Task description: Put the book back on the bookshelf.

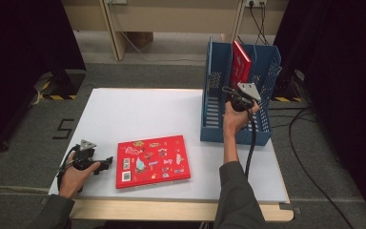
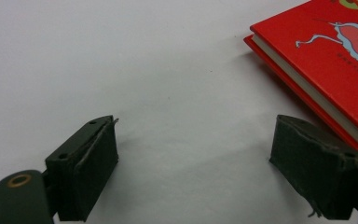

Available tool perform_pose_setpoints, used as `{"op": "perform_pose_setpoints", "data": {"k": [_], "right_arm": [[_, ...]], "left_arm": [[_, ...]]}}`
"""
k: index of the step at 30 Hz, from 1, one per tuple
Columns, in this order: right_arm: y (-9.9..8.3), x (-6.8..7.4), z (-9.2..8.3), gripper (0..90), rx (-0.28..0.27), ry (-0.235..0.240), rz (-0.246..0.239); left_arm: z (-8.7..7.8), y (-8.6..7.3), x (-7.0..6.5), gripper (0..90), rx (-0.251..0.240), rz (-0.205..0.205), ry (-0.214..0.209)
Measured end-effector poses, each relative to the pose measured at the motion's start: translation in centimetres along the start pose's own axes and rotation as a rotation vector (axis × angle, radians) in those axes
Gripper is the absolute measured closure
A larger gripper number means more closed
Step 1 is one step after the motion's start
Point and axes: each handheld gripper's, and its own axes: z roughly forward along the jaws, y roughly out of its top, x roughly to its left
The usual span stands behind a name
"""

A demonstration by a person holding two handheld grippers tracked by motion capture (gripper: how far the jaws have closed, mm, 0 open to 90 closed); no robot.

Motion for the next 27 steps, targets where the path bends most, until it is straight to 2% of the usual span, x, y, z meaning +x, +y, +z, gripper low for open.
{"op": "perform_pose_setpoints", "data": {"k": [2, 6, 10, 15, 17, 21, 22, 26, 27], "right_arm": [[-0.2, 0.1, 0.3, 79.3, 0.018, 0.0, 0.013], [-0.5, 0.2, 0.8, 79.3, 0.048, -0.003, 0.01], [-0.5, 0.2, 0.9, 78.8, 0.079, -0.001, -0.018], [-0.7, 0.1, 1.0, 78.7, 0.119, 0.009, 0.014], [-0.7, 0.1, 1.0, 78.6, 0.129, 0.009, 0.005], [-1.0, -0.1, 1.0, 78.4, 0.147, 0.013, 0.017], [-1.1, -0.1, 1.0, 77.9, 0.169, 0.02, 0.018], [-1.0, -0.1, 0.9, 76.2, 0.178, 0.025, 0.018], [-0.6, 0.1, 0.6, 75.6, 0.164, 0.024, 0.019]], "left_arm": [[0.0, 0.0, 0.0, 13.4, 0.0, -0.001, 0.0], [0.0, 0.0, 0.0, 13.4, 0.0, 0.0, 0.001], [0.0, 0.0, 0.0, 13.4, 0.001, 0.0, 0.002], [0.0, 0.0, 0.0, 13.5, 0.002, 0.0, 0.002], [0.0, 0.0, 0.0, 13.5, 0.001, -0.001, 0.002], [0.0, 0.0, 0.0, 13.5, 0.001, -0.001, 0.003], [0.0, 0.0, 0.0, 13.5, 0.001, -0.001, 0.002], [0.0, 0.0, 0.0, 13.5, 0.003, 0.0, 0.002], [0.0, 0.0, 0.0, 13.5, 0.003, 0.0, 0.002]]}}
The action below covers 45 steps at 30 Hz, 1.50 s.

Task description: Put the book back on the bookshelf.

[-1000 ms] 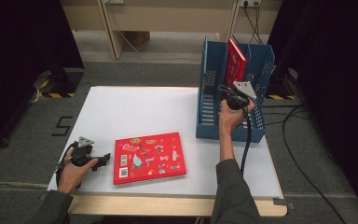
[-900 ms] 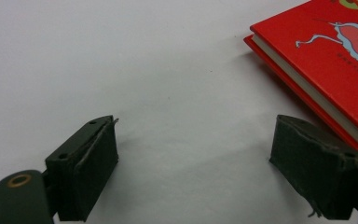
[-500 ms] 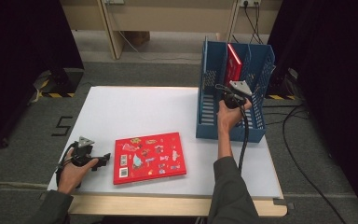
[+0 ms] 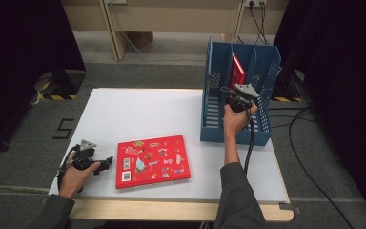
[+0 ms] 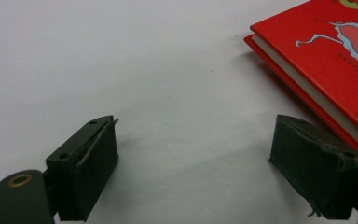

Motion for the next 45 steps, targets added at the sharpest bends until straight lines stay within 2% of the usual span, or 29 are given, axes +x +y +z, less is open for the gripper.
{"op": "perform_pose_setpoints", "data": {"k": [2, 3, 5, 11, 17, 19, 24, 25, 29, 30, 33, 35, 36, 40, 45], "right_arm": [[0.3, 0.0, -0.2, 75.5, 0.005, 0.005, -0.004], [0.6, 0.1, -0.4, 75.0, 0.026, 0.019, -0.012], [0.6, 0.1, -0.6, 73.8, 0.029, 0.024, -0.006], [0.4, 0.3, -1.5, 68.6, 0.039, 0.052, -0.025], [-0.2, 0.2, -3.0, 62.2, 0.05, 0.12, -0.026], [-0.3, 0.1, -3.3, 62.3, 0.051, 0.127, -0.031], [-0.5, -0.3, -5.0, 60.3, 0.057, 0.182, -0.054], [-0.5, -0.3, -5.3, 59.4, 0.072, 0.191, -0.064], [-0.7, -0.7, -6.2, 61.5, 0.061, 0.213, -0.071], [-1.0, -0.7, -6.6, 63.5, 0.074, 0.218, -0.1], [-1.3, -0.9, -6.6, 65.0, 0.072, 0.226, -0.104], [-1.4, -1.0, -6.5, 65.2, 0.064, 0.234, -0.073], [-1.4, -1.0, -6.3, 65.2, 0.059, 0.233, -0.073], [-1.0, -0.5, -5.2, 65.4, 0.062, 0.212, -0.078], [-0.6, -0.7, -3.9, 65.8, 0.055, 0.207, -0.057]], "left_arm": [[0.0, 0.0, 0.0, 13.5, -0.001, -0.001, 0.0], [0.0, 0.0, 0.0, 13.5, 0.0, 0.0, 0.001], [0.0, 0.0, 0.0, 13.5, 0.0, 0.0, 0.001], [0.0, 0.0, 0.0, 13.6, -0.001, -0.001, 0.001], [-0.1, 0.0, 0.0, 13.6, 0.005, 0.0, -0.001], [-0.1, 0.0, 0.0, 13.6, 0.006, 0.0, 0.0], [0.0, 0.0, 0.0, 13.6, 0.004, -0.002, 0.001], [-0.1, 0.0, 0.0, 13.6, 0.007, 0.0, 0.0], [-0.1, 0.0, 0.0, 13.6, 0.006, -0.002, 0.0], [-0.1, 0.0, 0.0, 13.6, 0.007, 0.0, 0.001], [-0.1, 0.0, 0.0, 13.5, 0.007, -0.002, 0.0], [0.0, 0.0, 0.0, 13.5, 0.006, -0.002, 0.004], [0.0, 0.0, -0.1, 13.5, 0.006, -0.003, 0.004], [0.0, 0.0, 0.0, 13.4, 0.006, -0.003, 0.004], [0.0, 0.0, 0.0, 13.4, 0.006, -0.003, 0.001]]}}
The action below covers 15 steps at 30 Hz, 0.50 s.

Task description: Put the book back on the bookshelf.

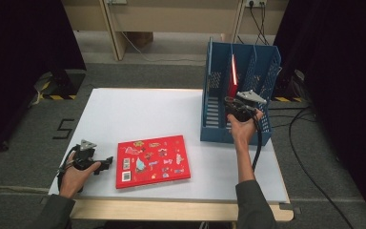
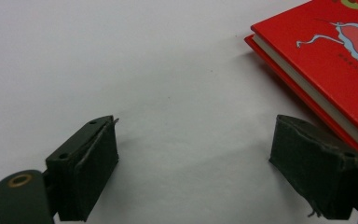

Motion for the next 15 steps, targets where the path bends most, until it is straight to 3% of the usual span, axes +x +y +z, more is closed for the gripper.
{"op": "perform_pose_setpoints", "data": {"k": [15], "right_arm": [[0.7, -0.4, 1.7, 66.6, -0.004, -0.022, -0.002]], "left_arm": [[0.0, 0.0, 0.0, 13.4, -0.003, 0.0, 0.0]]}}
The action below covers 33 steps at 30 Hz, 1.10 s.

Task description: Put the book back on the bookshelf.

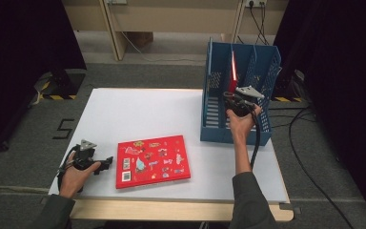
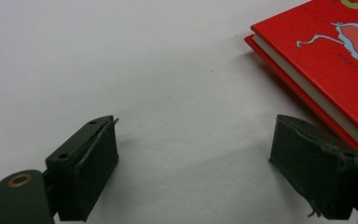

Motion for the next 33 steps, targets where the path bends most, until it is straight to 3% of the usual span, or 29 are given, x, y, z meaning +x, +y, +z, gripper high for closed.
{"op": "perform_pose_setpoints", "data": {"k": [5, 6, 14, 23, 27, 31, 33], "right_arm": [[0.0, 0.0, 0.0, 66.2, 0.002, 0.0, 0.013], [0.0, -0.1, -0.1, 64.6, 0.004, 0.011, 0.034], [-0.3, 0.7, -2.2, 50.0, 0.001, 0.05, 0.041], [-1.8, 1.7, -5.5, 45.2, -0.005, 0.089, 0.004], [-3.0, 2.6, -7.7, 43.8, 0.0, 0.118, -0.041], [-3.7, 3.1, -8.6, 42.3, 0.018, 0.157, -0.03], [-4.2, 3.7, -9.3, 42.2, 0.015, 0.16, -0.054]], "left_arm": [[0.0, 0.0, 0.0, 13.4, -0.001, 0.0, 0.002], [0.0, 0.0, 0.0, 13.4, -0.001, 0.0, 0.001], [0.0, 0.0, 0.0, 13.6, -0.001, 0.0, 0.001], [-0.2, 0.0, 0.1, 14.6, 0.004, -0.004, -0.006], [-0.3, 0.0, 0.1, 15.5, -0.004, -0.018, -0.013], [-0.5, 0.0, 0.2, 15.8, -0.027, -0.05, -0.024], [-0.7, 0.0, 0.2, 15.8, -0.026, -0.052, -0.03]]}}
